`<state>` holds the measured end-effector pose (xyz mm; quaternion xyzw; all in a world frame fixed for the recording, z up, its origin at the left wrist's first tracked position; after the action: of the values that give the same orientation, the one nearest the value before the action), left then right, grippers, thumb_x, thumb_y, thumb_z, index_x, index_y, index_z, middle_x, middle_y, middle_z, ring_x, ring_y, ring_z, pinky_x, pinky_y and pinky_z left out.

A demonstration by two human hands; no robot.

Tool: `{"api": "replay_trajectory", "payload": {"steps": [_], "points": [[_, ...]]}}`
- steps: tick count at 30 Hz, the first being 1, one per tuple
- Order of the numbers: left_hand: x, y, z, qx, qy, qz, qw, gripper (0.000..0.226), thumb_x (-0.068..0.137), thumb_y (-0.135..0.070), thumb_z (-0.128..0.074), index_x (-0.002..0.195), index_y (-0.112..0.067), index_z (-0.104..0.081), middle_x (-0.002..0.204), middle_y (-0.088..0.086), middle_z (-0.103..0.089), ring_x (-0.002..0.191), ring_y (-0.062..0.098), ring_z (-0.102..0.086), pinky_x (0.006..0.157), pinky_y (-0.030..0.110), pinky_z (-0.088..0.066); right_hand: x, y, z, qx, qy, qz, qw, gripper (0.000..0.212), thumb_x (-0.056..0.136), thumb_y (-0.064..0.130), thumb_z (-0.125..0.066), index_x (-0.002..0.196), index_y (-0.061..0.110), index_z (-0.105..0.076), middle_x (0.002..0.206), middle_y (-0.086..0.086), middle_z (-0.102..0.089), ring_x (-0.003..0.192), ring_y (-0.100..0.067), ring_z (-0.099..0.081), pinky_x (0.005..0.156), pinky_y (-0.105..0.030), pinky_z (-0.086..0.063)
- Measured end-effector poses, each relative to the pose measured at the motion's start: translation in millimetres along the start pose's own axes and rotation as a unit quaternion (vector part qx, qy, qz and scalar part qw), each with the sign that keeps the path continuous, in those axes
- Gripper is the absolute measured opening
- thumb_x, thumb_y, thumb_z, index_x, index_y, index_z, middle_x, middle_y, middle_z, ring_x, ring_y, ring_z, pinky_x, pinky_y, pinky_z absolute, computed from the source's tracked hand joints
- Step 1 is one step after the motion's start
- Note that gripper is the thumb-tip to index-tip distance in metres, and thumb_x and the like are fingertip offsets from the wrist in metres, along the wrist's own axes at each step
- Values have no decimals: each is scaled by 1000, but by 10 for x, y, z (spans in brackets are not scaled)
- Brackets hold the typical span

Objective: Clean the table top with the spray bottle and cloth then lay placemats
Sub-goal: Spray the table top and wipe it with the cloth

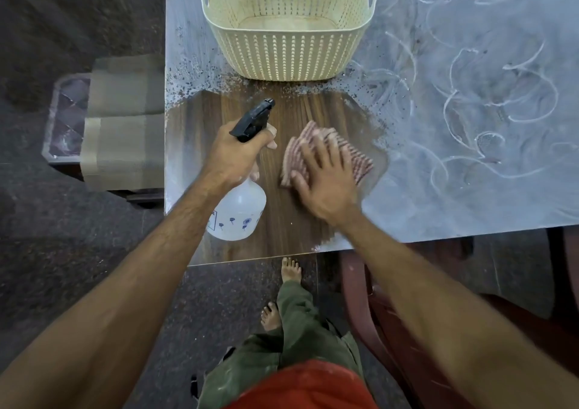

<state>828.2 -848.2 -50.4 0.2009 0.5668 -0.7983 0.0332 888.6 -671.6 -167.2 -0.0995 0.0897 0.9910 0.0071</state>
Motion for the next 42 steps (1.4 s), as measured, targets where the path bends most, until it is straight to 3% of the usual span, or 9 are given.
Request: {"api": "replay_trajectory", "payload": {"steps": [6, 11, 14, 18, 24, 28, 34, 38, 42], "points": [[-209, 29, 0, 3, 10, -12, 1000, 25, 93, -26, -64, 105, -4, -67, 90, 2, -75, 33, 19, -48, 51, 32, -45, -897, 56, -209, 8, 11, 50, 999, 68, 99, 61, -23, 158, 28, -16, 166, -3, -5, 153, -25, -5, 123, -47, -2], [-421, 134, 111, 6, 15, -18, 1000, 28, 92, -33, -64, 103, -8, -68, 93, 3, -75, 35, 19, -49, 53, 30, -45, -782, -590, -89, 1, -25, -126, 992, 71, 97, 60, -18, 158, 24, -18, 166, -7, -8, 153, -29, -5, 123, -51, -3], [-530, 204, 153, 2, 5, -13, 1000, 26, 93, -32, -64, 103, -9, -68, 92, 3, -75, 35, 19, -48, 55, 31, -45, -651, -444, -53, 13, -41, -193, 980, 75, 96, 60, -16, 158, 18, -17, 165, -14, -9, 152, -35, -6, 122, -56, -7], [-659, 225, 165, 3, 12, -17, 1000, 31, 88, -36, -64, 102, -8, -68, 92, 4, -75, 34, 20, -49, 56, 37, -46, -657, 286, -151, 24, -6, -107, 994, 74, 98, 63, -10, 159, 21, -4, 166, -14, 2, 152, -36, 1, 122, -55, -2], [-716, 168, 152, 22, 15, -30, 999, 28, 90, -37, -64, 101, -11, -68, 93, 1, -75, 36, 20, -50, 56, 33, -45, -1087, 621, -361, 40, -7, 6, 999, 67, 98, 58, -27, 156, 25, -27, 165, -6, -17, 152, -29, -13, 122, -50, -12], [-707, 159, 165, 18, 20, -26, 999, 27, 89, -37, -64, 99, -12, -68, 95, 1, -75, 36, 19, -50, 59, 33, -45, -1130, -37, -263, 16, -3, -66, 998, 68, 98, 62, -17, 158, 31, -12, 167, -2, -4, 153, -26, -3, 123, -50, -6], [-685, 157, 96, 24, 32, -31, 999, 22, 93, -31, -63, 101, -11, -68, 94, 3, -75, 35, 20, -50, 50, 27, -43, -740, -813, 5, 35, -30, -209, 977, 75, 96, 61, -15, 159, 22, -11, 166, -12, -4, 153, -33, -1, 123, -53, 0], [-588, 87, -46, 22, 41, -34, 998, 19, 94, -24, -63, 102, -6, -67, 92, 6, -73, 33, 19, -47, 45, 25, -42, -669, -380, -77, 16, -13, -146, 989, 73, 99, 62, -11, 159, 22, -3, 166, -11, 4, 152, -33, 4, 122, -52, 3], [-428, -51, -263, 46, 65, -26, 997, 23, 95, -22, -63, 105, -1, -64, 89, 8, -71, 32, 19, -46, 42, 25, -41, -1002, -157, -242, 16, -45, -62, 997, 67, 100, 60, -25, 158, 28, -19, 166, -4, -12, 153, -28, -8, 123, -50, -11]]}}
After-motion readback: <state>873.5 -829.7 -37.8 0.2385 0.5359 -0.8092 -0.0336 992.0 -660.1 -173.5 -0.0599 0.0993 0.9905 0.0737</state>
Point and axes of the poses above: each hand's wrist, its own x-axis towards the middle knuckle, its own z-axis out of the back of the hand, y = z × x, the point moved 1 cm from there along x, towards the middle knuckle
